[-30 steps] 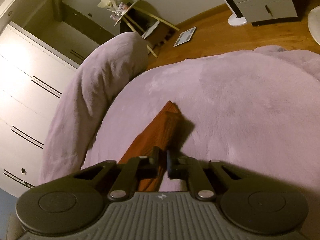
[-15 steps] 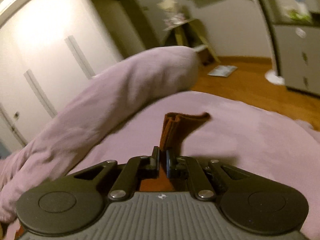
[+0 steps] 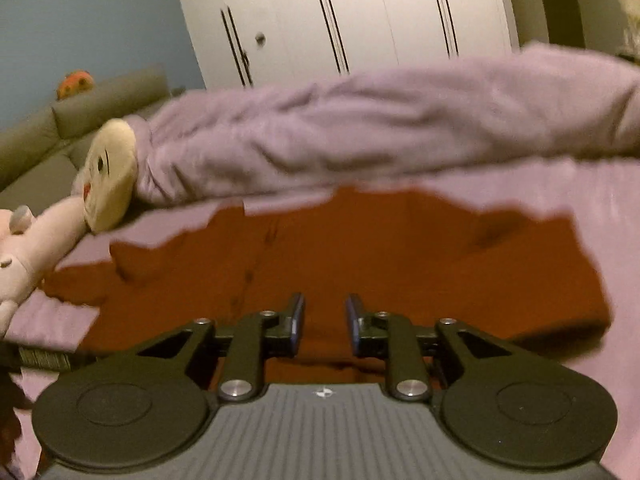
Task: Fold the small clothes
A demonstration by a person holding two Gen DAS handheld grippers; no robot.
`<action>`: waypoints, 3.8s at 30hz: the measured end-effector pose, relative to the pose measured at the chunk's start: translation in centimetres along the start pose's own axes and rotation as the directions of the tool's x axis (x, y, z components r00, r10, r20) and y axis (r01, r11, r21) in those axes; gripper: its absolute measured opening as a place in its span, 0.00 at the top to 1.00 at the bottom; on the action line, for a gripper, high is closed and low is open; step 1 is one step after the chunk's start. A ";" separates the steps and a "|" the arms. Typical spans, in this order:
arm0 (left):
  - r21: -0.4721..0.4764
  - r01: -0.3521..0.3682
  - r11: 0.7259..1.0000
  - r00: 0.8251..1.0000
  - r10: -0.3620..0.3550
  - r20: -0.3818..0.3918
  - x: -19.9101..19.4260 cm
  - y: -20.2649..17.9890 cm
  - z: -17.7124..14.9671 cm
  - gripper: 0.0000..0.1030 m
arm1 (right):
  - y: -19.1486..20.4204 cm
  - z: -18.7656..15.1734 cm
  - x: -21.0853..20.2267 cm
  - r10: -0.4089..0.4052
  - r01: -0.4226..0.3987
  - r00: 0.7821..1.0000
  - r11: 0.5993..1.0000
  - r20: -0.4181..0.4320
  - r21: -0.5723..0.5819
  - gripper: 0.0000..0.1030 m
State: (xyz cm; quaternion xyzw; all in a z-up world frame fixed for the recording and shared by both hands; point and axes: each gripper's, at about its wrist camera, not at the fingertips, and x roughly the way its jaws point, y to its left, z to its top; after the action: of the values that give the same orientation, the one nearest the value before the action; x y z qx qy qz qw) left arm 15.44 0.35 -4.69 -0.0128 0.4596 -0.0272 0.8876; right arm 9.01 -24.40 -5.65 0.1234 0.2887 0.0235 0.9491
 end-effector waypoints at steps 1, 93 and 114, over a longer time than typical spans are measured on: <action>0.006 0.010 1.000 1.000 -0.010 0.000 0.1 -0.3 0.2 0.00 | -0.2 -0.4 0.1 -0.026 0.026 1.000 1.000 -0.005 0.011 0.79; -0.564 0.496 0.660 0.765 -0.639 -0.075 13.6 6.3 6.1 0.79 | -11.4 -2.3 3.3 -0.018 -0.018 0.998 0.798 0.053 0.602 0.64; -0.277 0.425 0.862 0.903 -0.384 0.191 4.5 11.4 11.5 0.91 | -11.0 -1.5 4.6 0.021 -0.057 0.998 0.761 0.063 0.646 0.58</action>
State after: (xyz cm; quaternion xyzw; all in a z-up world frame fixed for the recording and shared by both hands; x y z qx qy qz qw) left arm 27.86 11.48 -2.27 -0.2507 0.3864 -0.1392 0.8766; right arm 11.73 -34.17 -12.07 0.4499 0.2516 -0.0610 0.8547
